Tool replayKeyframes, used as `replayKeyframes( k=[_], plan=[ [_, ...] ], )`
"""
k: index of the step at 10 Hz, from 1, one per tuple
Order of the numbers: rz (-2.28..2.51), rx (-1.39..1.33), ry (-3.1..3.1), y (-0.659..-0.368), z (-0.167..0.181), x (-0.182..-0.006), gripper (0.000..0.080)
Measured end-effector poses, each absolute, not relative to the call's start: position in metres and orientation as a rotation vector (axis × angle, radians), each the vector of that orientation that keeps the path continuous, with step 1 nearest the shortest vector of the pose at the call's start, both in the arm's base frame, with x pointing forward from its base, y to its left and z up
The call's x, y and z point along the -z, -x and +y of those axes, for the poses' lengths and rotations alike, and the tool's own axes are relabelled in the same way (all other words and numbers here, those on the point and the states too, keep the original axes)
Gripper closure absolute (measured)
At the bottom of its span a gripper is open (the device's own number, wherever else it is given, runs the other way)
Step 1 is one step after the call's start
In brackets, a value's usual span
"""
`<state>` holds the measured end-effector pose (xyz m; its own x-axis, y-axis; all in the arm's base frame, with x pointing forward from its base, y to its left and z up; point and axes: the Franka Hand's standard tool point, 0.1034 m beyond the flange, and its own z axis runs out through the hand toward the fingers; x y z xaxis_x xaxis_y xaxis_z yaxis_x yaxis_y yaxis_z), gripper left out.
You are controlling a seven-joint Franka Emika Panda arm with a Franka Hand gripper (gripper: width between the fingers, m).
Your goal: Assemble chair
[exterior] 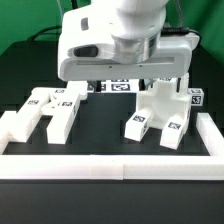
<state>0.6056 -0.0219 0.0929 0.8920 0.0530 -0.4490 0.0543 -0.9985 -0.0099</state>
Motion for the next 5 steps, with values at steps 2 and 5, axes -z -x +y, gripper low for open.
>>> replayKeyframes(
  k=[2,5],
  plan=[
    [0.084,0.458,-3.096,-0.6157,-0.0241,-0.097,0.015],
    [0.134,0.218,-3.111,-0.6163,-0.0314,-0.0956,0.015]
  ],
)
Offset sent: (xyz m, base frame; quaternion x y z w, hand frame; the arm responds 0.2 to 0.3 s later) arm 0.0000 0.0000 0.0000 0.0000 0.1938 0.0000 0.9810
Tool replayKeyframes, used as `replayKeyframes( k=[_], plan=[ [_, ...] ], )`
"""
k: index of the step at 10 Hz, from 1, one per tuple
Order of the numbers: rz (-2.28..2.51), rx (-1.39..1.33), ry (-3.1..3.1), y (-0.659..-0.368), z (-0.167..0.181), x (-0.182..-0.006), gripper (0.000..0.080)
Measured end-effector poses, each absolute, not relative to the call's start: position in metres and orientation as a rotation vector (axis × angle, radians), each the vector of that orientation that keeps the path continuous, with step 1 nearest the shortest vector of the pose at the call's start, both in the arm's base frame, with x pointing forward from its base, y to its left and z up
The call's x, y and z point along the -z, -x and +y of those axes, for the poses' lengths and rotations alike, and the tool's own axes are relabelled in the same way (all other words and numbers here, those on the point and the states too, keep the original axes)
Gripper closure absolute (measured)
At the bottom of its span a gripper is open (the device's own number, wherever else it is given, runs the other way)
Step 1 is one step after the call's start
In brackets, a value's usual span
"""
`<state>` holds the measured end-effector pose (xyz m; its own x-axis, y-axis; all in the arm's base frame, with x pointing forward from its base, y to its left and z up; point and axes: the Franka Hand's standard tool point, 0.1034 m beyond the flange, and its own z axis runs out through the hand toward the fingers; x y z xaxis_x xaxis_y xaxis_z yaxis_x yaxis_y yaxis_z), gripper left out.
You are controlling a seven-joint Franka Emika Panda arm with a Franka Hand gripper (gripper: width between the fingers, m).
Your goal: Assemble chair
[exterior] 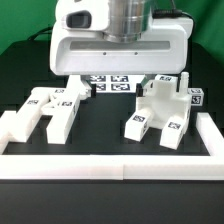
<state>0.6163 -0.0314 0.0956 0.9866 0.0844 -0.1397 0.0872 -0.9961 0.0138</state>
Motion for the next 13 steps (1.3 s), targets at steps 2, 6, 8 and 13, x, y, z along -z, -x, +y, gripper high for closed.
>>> replayKeyframes(
  k=[2,6,8,13],
  plan=[
    [0.307,0.166,-3.097,-0.616,-0.061,-0.097,0.015],
    [0.327,0.174,-3.101,-0.61,-0.075,-0.094,0.015],
    [0.304,0.176,-3.105,-0.609,-0.078,-0.093,0.015],
    [0.057,0.229,-3.121,-0.591,-0.101,-0.082,0.015]
  ],
)
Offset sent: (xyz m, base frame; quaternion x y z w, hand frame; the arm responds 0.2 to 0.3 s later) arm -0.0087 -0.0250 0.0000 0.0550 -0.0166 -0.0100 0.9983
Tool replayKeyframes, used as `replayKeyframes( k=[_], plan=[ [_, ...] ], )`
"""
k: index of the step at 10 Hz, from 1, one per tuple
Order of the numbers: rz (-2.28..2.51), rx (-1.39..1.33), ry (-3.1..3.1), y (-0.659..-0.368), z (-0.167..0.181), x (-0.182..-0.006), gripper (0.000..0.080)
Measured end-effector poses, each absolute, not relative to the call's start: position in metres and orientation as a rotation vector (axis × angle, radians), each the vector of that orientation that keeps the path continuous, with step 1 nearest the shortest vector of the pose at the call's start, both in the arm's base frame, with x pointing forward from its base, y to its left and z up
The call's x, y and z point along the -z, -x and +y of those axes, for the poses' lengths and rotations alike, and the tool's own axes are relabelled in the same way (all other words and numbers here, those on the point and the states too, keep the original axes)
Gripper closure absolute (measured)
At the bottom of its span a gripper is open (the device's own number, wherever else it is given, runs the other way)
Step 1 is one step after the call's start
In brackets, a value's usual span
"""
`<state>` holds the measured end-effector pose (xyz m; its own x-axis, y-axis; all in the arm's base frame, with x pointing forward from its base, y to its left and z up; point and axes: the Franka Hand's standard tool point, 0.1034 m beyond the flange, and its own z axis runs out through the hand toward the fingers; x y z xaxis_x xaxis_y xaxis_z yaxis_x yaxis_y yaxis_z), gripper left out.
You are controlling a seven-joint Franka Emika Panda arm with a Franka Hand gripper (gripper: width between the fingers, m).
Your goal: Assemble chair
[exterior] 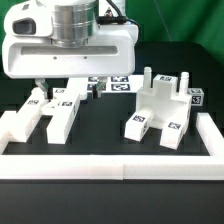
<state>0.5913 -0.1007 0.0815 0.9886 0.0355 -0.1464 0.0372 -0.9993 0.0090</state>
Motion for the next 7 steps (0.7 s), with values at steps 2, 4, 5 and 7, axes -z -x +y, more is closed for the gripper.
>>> replayKeyframes(
  k=[2,4,5,7],
  plan=[
    [0.045,0.219,-3.119,-0.591,-0.102,-0.079,0.015],
    [-0.003,0.144,-3.1,-0.58,-0.109,-0.06,0.015],
    [-0.004,0.105,-3.091,-0.578,-0.111,-0.053,0.015],
    [-0.002,0.116,-3.093,-0.577,-0.11,-0.052,0.015]
  ],
)
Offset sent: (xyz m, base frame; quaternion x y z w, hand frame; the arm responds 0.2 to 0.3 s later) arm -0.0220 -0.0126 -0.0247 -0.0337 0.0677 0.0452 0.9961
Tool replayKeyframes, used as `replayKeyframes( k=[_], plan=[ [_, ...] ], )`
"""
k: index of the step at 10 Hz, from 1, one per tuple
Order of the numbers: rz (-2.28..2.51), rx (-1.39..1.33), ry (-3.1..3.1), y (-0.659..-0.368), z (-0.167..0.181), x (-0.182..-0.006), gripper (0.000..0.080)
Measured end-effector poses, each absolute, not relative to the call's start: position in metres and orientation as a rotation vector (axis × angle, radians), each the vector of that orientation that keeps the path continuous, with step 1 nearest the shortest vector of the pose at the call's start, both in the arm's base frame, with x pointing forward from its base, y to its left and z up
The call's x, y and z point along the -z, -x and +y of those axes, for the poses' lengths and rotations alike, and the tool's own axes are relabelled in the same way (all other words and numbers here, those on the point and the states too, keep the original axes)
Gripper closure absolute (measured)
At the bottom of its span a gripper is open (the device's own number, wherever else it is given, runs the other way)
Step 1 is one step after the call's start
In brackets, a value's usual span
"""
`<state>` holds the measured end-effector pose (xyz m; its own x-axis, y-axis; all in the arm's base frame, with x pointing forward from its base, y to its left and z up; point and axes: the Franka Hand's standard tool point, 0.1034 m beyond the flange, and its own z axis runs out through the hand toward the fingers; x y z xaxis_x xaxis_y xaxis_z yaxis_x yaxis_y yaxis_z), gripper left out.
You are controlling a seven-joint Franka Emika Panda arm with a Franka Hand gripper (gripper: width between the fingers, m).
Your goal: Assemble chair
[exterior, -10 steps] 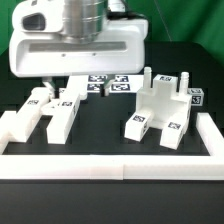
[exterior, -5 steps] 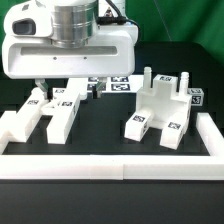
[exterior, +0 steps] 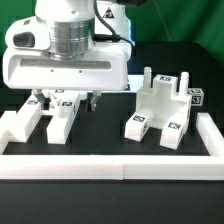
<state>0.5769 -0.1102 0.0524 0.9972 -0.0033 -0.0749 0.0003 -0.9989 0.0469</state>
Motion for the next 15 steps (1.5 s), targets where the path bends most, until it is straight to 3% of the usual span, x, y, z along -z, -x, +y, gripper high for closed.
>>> replayKeyframes(
  k=[5,15],
  plan=[
    [-0.11,0.082,-3.091,-0.574,-0.124,-0.045,0.015],
    [-0.081,0.137,-3.076,-0.559,-0.122,-0.005,0.015]
  ],
)
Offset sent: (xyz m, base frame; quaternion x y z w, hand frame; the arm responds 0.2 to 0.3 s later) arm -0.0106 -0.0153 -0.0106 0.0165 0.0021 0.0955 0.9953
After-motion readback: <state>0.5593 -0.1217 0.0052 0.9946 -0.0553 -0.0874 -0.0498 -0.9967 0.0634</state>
